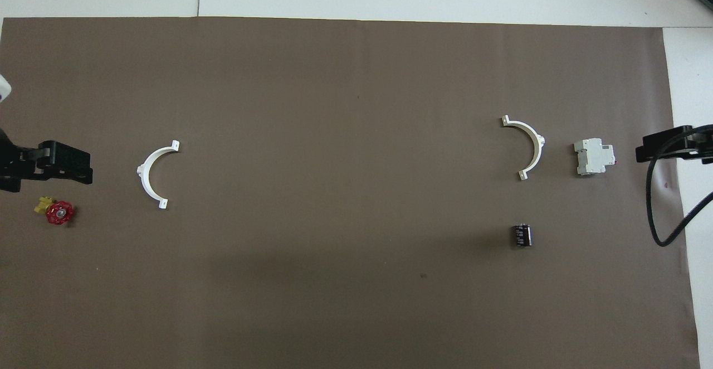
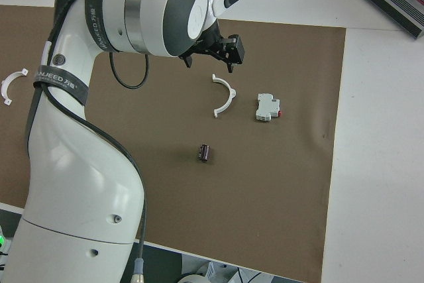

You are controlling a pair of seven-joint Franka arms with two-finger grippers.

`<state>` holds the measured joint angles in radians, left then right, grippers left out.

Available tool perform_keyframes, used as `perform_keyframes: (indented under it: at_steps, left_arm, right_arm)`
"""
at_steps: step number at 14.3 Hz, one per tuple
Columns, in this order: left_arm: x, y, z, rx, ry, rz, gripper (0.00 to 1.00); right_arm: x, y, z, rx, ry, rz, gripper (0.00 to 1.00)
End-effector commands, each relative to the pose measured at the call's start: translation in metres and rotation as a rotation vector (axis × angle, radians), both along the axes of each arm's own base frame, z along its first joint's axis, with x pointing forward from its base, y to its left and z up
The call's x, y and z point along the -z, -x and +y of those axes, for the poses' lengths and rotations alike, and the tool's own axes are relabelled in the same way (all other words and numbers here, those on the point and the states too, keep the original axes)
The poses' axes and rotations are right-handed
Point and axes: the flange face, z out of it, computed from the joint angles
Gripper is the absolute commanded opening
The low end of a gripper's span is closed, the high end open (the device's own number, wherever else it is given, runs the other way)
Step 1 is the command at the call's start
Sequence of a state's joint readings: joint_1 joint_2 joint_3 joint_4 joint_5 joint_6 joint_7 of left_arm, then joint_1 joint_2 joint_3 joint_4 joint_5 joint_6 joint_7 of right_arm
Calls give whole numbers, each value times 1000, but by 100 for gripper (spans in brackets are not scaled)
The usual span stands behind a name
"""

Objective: Assemble drain pipe with both arms
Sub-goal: 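Reach the right gripper toward the white clamp half nearer it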

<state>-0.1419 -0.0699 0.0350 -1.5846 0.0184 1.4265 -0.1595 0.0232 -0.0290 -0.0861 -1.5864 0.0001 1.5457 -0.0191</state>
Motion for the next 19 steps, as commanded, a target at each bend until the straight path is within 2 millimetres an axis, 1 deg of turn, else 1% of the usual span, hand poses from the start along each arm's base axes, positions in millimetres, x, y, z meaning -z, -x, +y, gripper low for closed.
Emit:
perform_keyframes:
  at_steps: [1,3,5,7,9,10,11,13,15,16,17,18,19]
  left_arm:
    - [0,4,-1,11,17,-19,100]
    - [0,4,2,6,18,-22,100]
    - [-1,3,4,3,18,-23,100]
    - [-1,3,4,2,18,-24,100]
    - [-1,3,4,2,18,-24,100]
    - [0,3,4,2,18,-22,100]
    - [0,3,4,2,18,-22,100]
    - [0,3,5,0,18,-22,100]
    - [0,3,5,0,18,-24,100]
    - [0,3,5,0,18,-25,100]
    - [0,2,5,0,18,-28,100]
    - [1,2,5,0,18,-27,100]
    - [1,2,5,0,18,-27,100]
  right_arm:
    - [2,0,0,-12,5,-13,100]
    - [2,0,2,-15,3,-11,100]
    - [9,1,4,1,-5,-19,100]
    - [29,4,3,6,-6,-94,100]
    - [60,0,5,1,-11,-100,100]
    - [81,-8,8,-14,-14,-106,100]
    - [106,-20,15,-86,-8,-119,100]
    - [160,-47,15,-265,6,-133,100]
    - [215,-73,18,-319,-16,-163,100]
    - [238,-81,21,-335,-24,-171,100]
    - [258,-87,32,-370,-28,-172,100]
    - [276,-90,32,-393,-23,-170,100]
    - [287,-92,31,-422,-20,-169,100]
